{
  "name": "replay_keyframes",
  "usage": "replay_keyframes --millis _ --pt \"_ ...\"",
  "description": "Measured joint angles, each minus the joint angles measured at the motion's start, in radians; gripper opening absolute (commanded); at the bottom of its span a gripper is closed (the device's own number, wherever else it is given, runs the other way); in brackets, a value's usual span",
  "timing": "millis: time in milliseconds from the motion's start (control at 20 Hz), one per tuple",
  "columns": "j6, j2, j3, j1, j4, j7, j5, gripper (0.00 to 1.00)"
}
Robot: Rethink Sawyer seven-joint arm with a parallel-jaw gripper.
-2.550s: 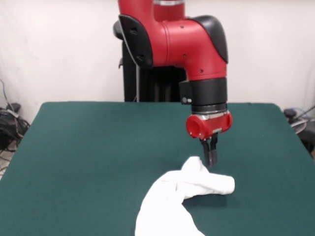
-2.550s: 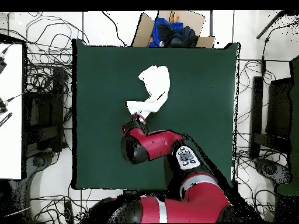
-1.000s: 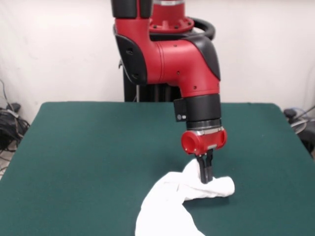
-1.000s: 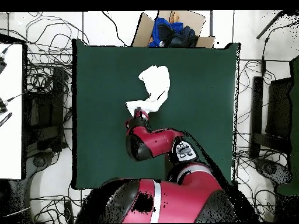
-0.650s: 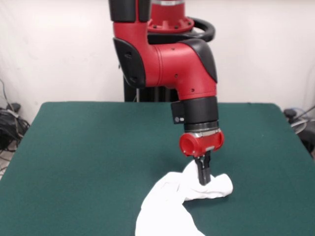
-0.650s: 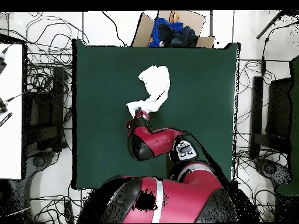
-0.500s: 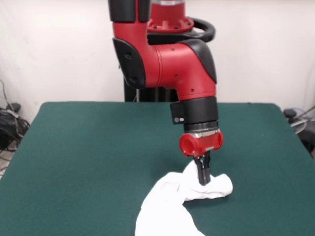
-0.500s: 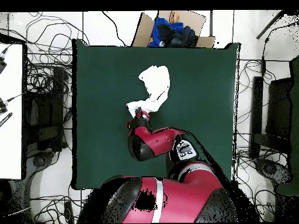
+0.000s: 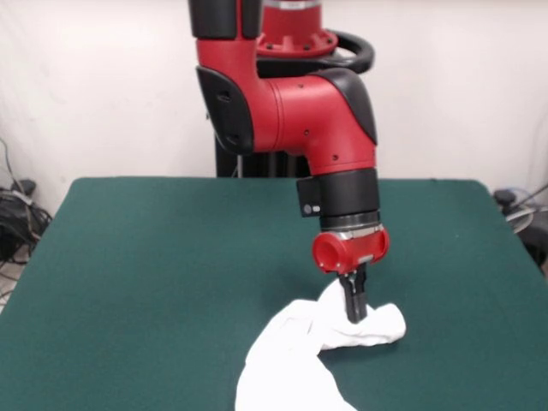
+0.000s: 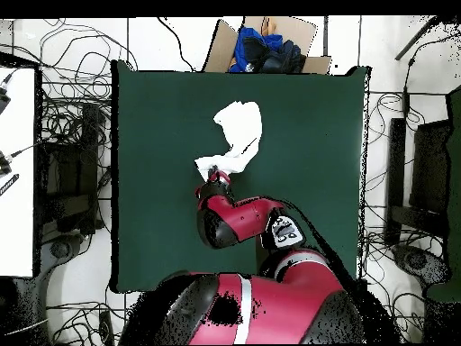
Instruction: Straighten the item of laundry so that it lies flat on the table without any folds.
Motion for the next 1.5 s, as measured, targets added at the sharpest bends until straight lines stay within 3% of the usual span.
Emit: replay_keyframes --millis 200,250,1500 --pt "0.0 0.0 0.0 0.0 0.0 0.0 0.0 0.0" --pt "0.0 0.0 0.0 0.0 0.0 0.0 0.0 1.0" --pt "0.0 -0.031 0.0 0.021 -0.002 0.0 0.0 1.0"
